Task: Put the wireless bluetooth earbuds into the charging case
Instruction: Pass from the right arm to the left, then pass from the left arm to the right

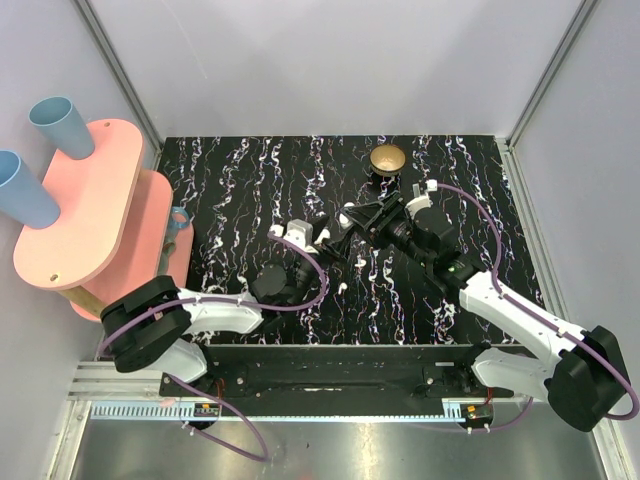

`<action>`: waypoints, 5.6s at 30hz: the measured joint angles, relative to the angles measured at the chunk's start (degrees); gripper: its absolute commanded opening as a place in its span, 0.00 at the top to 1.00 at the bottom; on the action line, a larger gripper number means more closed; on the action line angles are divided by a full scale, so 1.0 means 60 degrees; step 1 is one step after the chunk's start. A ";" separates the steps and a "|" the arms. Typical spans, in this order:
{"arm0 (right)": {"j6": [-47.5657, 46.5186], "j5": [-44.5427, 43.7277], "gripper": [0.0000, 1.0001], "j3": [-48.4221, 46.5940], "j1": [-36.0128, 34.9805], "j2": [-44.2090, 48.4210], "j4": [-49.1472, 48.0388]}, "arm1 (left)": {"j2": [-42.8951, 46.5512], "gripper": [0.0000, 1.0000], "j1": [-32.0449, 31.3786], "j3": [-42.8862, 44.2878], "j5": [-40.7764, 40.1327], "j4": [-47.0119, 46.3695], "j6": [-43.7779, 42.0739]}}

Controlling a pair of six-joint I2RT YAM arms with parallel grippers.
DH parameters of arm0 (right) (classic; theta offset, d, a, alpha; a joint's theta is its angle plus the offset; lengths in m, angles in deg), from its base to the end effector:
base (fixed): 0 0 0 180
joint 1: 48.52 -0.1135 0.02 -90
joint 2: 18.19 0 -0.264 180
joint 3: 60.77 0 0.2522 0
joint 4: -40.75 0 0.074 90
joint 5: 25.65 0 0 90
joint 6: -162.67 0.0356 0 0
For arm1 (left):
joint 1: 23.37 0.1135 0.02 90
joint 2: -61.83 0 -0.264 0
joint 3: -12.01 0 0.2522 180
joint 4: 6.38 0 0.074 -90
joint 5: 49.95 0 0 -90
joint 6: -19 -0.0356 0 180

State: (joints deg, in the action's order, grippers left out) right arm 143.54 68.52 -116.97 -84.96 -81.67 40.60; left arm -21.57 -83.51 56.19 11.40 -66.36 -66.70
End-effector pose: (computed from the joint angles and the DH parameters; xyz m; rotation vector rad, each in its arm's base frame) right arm 0.2084 0.1571 0.3042 0.5099 1.8544 1.4082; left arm 0.1559 -0.2373 0.2536 0.1701 1.2715 -0.6693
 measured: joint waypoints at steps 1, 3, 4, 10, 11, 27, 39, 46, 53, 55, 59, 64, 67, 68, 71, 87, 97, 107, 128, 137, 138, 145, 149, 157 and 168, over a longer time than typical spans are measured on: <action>0.0000 0.0000 0.82 0.0000 0.0000 0.0000 -0.0004 | -0.0025 0.33 0.0084 0.0000 0.0011 0.0011 0.0160; 0.0000 -0.0011 0.83 -0.0004 0.0000 0.0000 -0.0036 | -0.0062 0.34 0.0127 0.0000 0.0026 -0.0015 0.0393; 0.0000 -0.0007 0.83 -0.0004 0.0000 0.0000 -0.0040 | -0.0066 0.34 0.0127 0.0000 0.0029 -0.0018 0.0495; 0.0000 0.0007 0.83 -0.0004 0.0000 -0.0011 -0.0197 | -0.0288 0.34 0.0197 0.0244 0.0033 -0.0022 0.0841; 0.0000 0.0022 0.83 -0.0004 -0.0004 -0.0022 -0.0211 | -0.0331 0.34 0.0211 0.0288 0.0029 -0.0022 0.0885; 0.0029 0.0106 0.83 -0.0004 0.0000 -0.0076 -0.0310 | -0.0637 0.52 0.0237 0.0634 0.0171 -0.0025 0.1286; 0.0033 0.0131 0.83 -0.0004 0.0000 -0.0149 -0.0419 | -0.0659 0.68 0.0222 0.0696 0.0346 -0.0025 0.1271; 0.0007 0.0058 0.73 -0.0004 0.0000 -0.0149 -0.0423 | -0.0667 0.73 0.0346 0.0696 0.0736 -0.0025 0.1111; -0.0219 0.0051 0.60 -0.0004 0.0004 -0.0146 -0.0426 | -0.0663 1.00 0.0565 0.0590 0.1370 -0.0106 0.0998; -0.0310 0.0087 0.57 -0.0004 0.0000 -0.0146 -0.0419 | -0.0619 1.00 0.0685 0.0503 0.1683 -0.0146 0.1009; -0.0488 0.0248 0.47 -0.0004 -0.0015 -0.0124 -0.0412 | -0.0430 1.00 0.0914 0.0295 0.2277 -0.0160 0.1049; -0.0688 0.0284 0.27 -0.0004 -0.0044 -0.0047 -0.0408 | -0.0291 1.00 0.1260 0.0113 0.3020 -0.0142 0.1246; -0.0914 0.0353 0.19 -0.0015 -0.0044 0.0080 -0.0404 | -0.0284 1.00 0.1563 0.0004 0.3286 -0.0131 0.1406; -0.1024 0.0401 0.18 -0.0029 -0.0044 0.0106 -0.0393 | -0.0284 1.00 0.1639 -0.0018 0.3384 -0.0127 0.1446; -0.1530 0.0503 0.17 -0.0251 -0.0044 0.0113 -0.0127 | -0.0277 1.00 0.1792 -0.0029 0.3774 -0.0124 0.1574; -0.4594 0.0736 0.13 -0.2484 -0.0044 0.0248 0.2874 | 0.1096 1.00 0.4331 -0.0754 0.9089 0.0044 0.3978; -0.3213 0.1967 0.16 -0.2350 -0.0051 -0.0769 0.2561 | 0.1067 1.00 0.4328 -0.0430 1.0812 0.0058 0.4524; -0.1916 0.2375 0.25 -0.1734 -0.0051 -0.0641 0.1974 | 0.1067 1.00 0.4328 -0.0466 1.0797 0.0058 0.4335; -0.0543 0.2506 0.26 -0.1035 -0.0051 -0.0193 0.1140 | 0.1286 1.00 0.4320 -0.0718 1.0539 0.0091 0.3840; -0.0441 0.2681 0.32 -0.1027 -0.0051 -0.0193 0.1115 | 0.1286 1.00 0.4320 -0.0721 1.0455 0.0091 0.3818; -0.0412 0.2736 0.33 -0.1024 -0.0051 -0.0200 0.1078 | 0.1286 1.00 0.4320 -0.0721 1.0451 0.0091 0.3818; -0.0197 0.2892 0.41 -0.0991 -0.0051 -0.0382 0.0801 | 0.1282 1.00 0.4320 -0.0721 1.0455 0.0055 0.3821; -0.0117 0.2980 0.50 -0.0929 -0.0047 -0.0408 0.0739 | 0.1282 0.98 0.4320 -0.0718 1.0455 0.0040 0.3825; -0.0066 0.2980 0.49 -0.0849 -0.0047 -0.0412 0.0568 | 0.1282 0.97 0.4320 -0.0718 1.0451 0.0004 0.3832; 0.0153 0.2973 0.36 -0.0776 -0.0047 -0.0412 0.0291 | 0.1264 0.97 0.4320 -0.0718 1.0469 0.0000 0.3832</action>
State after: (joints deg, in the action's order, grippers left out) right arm 144.46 86.35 -121.63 -85.25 -84.14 42.35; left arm -13.98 -57.59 51.88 74.22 -66.36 -43.71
